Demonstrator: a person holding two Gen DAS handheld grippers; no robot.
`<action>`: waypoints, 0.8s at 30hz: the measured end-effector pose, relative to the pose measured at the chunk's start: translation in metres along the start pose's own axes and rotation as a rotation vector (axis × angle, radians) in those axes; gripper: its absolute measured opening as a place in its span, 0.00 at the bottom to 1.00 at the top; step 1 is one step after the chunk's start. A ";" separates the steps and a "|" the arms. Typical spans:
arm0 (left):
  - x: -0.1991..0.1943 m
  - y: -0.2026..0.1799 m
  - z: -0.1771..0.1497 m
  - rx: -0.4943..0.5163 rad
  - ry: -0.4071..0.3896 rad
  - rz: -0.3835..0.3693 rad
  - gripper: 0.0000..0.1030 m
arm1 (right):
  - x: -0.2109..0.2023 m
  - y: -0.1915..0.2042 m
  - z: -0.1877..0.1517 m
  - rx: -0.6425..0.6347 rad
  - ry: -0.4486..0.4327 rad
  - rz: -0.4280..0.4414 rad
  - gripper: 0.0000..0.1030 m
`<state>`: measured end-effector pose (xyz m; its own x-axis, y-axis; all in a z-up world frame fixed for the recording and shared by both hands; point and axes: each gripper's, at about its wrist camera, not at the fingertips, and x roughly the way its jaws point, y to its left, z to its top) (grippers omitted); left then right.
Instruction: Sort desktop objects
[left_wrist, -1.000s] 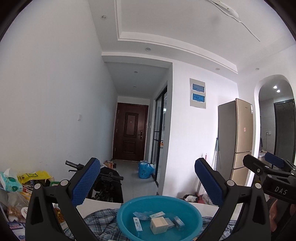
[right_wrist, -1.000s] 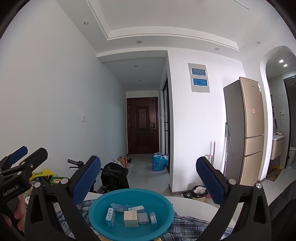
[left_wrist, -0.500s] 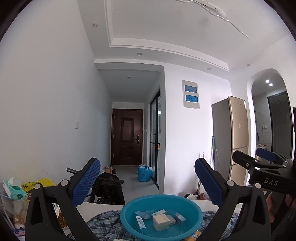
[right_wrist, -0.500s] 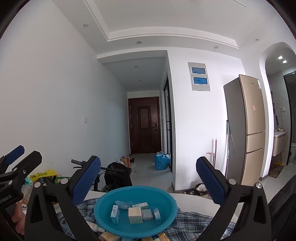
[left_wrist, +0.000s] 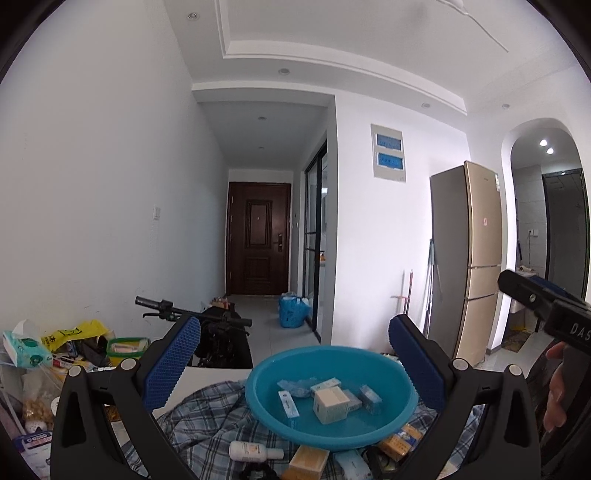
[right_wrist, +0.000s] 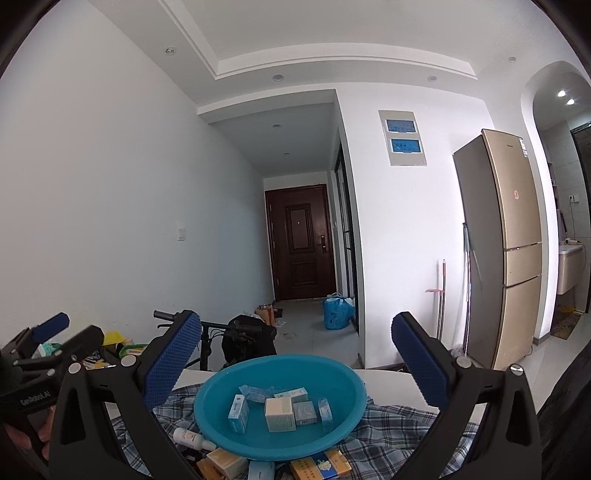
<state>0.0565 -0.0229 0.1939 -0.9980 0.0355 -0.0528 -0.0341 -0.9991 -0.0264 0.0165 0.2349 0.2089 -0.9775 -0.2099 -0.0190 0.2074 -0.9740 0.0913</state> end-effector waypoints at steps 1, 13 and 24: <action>0.001 -0.001 -0.004 0.008 0.006 0.004 1.00 | -0.001 0.000 -0.003 0.003 0.003 0.001 1.00; 0.013 -0.015 -0.059 0.027 0.082 0.017 1.00 | -0.001 -0.002 -0.038 0.025 0.058 0.009 1.00; 0.020 -0.005 -0.099 -0.043 0.167 0.019 1.00 | -0.002 -0.006 -0.071 0.010 0.064 0.003 1.00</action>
<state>0.0424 -0.0147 0.0942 -0.9754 0.0238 -0.2191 -0.0093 -0.9977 -0.0667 0.0203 0.2348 0.1381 -0.9724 -0.2183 -0.0825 0.2098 -0.9725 0.1013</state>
